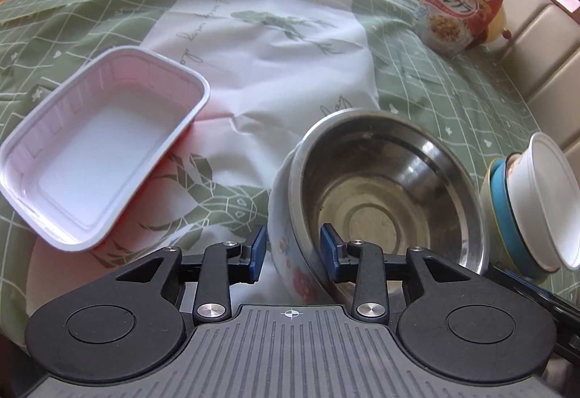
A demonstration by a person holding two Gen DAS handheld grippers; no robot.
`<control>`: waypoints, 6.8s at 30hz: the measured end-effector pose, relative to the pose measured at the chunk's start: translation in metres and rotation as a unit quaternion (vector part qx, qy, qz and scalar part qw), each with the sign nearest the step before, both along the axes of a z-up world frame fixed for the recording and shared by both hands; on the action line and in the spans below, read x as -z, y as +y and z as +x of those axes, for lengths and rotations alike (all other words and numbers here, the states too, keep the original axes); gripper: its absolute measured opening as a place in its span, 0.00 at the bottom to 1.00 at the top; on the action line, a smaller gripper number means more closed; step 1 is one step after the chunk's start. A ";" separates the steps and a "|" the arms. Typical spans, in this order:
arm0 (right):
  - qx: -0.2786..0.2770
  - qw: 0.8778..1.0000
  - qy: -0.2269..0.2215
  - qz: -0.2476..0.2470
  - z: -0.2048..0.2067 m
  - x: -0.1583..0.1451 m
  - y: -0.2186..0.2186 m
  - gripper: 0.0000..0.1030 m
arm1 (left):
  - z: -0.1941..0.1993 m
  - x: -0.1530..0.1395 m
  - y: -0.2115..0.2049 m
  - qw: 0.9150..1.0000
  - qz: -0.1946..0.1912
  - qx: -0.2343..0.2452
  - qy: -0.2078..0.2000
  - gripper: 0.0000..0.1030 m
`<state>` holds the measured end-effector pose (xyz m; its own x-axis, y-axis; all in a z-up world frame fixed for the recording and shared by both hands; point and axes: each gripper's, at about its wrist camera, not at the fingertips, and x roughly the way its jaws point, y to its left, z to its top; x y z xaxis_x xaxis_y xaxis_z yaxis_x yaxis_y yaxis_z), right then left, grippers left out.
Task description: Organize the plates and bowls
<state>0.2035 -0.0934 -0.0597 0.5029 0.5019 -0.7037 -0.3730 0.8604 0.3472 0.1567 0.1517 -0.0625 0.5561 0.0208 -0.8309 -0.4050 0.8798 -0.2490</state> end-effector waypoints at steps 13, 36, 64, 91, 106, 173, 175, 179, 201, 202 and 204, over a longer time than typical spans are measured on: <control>-0.023 0.998 0.059 0.027 0.015 0.031 0.013 0.51 | -0.003 0.020 0.015 0.994 -0.110 0.008 0.003 0.34; -0.054 0.997 0.057 0.013 0.021 0.028 0.029 0.53 | 0.004 -0.010 0.043 0.995 -0.080 -0.044 -0.034 0.28; 0.016 0.994 -0.101 -0.028 0.091 -0.061 -0.137 0.56 | 0.078 -0.078 -0.144 0.987 -0.012 0.137 -0.081 0.28; 0.014 0.999 0.000 -0.046 0.156 0.014 -0.134 0.59 | 0.133 -0.021 -0.165 0.991 -0.021 0.130 0.006 0.52; -0.043 0.993 0.106 0.032 0.173 0.041 -0.130 0.60 | 0.148 -0.002 -0.168 0.989 -0.039 0.145 0.018 0.56; -0.089 0.976 0.194 0.046 0.135 0.043 -0.136 0.59 | 0.111 -0.006 -0.172 0.981 -0.102 0.145 0.075 0.57; -0.094 0.976 0.191 0.038 0.133 0.039 -0.134 0.59 | 0.108 -0.005 -0.170 0.981 -0.108 0.143 0.077 0.57; -0.098 0.975 0.196 0.035 0.134 0.039 -0.132 0.59 | 0.107 -0.003 -0.170 0.981 -0.108 0.143 0.077 0.57; -0.090 0.967 0.233 0.046 0.149 0.048 -0.130 0.56 | 0.120 0.002 -0.168 0.978 -0.099 0.163 0.086 0.58; -0.087 0.967 0.234 0.048 0.149 0.048 -0.131 0.56 | 0.121 0.002 -0.168 0.978 -0.099 0.163 0.086 0.58; -0.083 0.966 0.237 0.052 0.150 0.049 -0.133 0.56 | 0.122 0.002 -0.169 0.978 -0.099 0.162 0.087 0.58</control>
